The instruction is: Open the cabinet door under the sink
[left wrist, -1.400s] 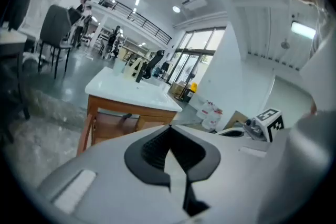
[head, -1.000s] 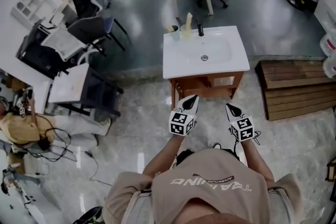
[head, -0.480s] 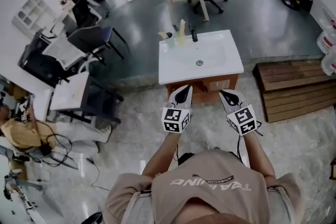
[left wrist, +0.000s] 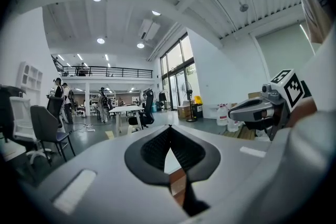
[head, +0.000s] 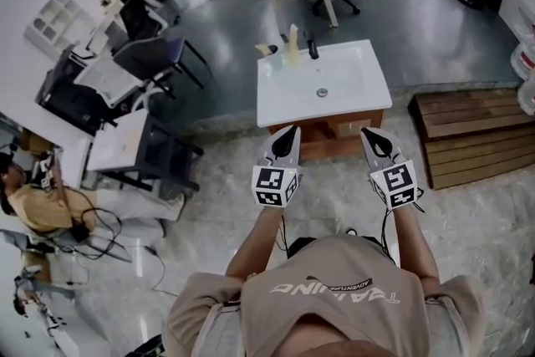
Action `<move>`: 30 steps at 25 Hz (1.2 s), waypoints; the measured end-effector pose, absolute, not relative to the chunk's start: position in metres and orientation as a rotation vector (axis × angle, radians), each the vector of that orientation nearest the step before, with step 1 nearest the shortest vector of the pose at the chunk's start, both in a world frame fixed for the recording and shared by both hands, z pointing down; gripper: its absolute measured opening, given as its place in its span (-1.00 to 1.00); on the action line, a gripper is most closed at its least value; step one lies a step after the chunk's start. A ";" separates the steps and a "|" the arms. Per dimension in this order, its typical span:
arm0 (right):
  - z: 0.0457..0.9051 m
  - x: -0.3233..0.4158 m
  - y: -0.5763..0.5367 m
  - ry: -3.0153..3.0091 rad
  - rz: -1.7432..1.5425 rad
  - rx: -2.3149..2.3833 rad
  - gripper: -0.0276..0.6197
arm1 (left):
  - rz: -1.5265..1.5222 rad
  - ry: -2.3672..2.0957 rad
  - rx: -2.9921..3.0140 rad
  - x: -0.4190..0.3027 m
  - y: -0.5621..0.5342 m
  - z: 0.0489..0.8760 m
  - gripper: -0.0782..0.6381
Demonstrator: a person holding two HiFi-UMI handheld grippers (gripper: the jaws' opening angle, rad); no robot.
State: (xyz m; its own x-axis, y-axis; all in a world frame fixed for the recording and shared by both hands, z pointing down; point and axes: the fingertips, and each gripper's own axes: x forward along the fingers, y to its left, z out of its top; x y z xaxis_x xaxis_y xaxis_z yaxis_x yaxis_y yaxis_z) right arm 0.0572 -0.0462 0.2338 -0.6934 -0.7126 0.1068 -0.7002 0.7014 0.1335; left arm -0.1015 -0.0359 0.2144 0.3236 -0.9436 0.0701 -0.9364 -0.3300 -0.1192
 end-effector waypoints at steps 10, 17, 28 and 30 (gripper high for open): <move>0.227 0.049 -0.033 -2.797 -0.149 1.133 -0.91 | -0.233 1.812 -2.518 -0.105 -0.020 0.226 -0.73; 0.230 0.052 -0.031 -2.803 -0.096 1.116 -0.91 | -0.220 1.805 -2.544 -0.094 -0.016 0.234 -0.73; 0.230 0.041 -0.034 -2.839 -0.055 1.068 -0.91 | -0.217 1.812 -2.564 -0.099 -0.016 0.239 -0.73; 0.231 0.041 -0.032 -2.829 -0.075 1.060 -0.91 | -0.205 1.821 -2.572 -0.099 -0.017 0.241 -0.73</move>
State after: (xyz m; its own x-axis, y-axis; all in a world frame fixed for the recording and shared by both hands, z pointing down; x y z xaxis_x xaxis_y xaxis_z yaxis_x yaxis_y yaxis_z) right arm 0.0411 -0.0319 0.2314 -0.7476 -0.6574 0.0944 -0.6515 0.7536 0.0879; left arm -0.0986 -0.0165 0.2408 0.3268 -0.9380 0.1152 -0.9402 -0.3351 -0.0618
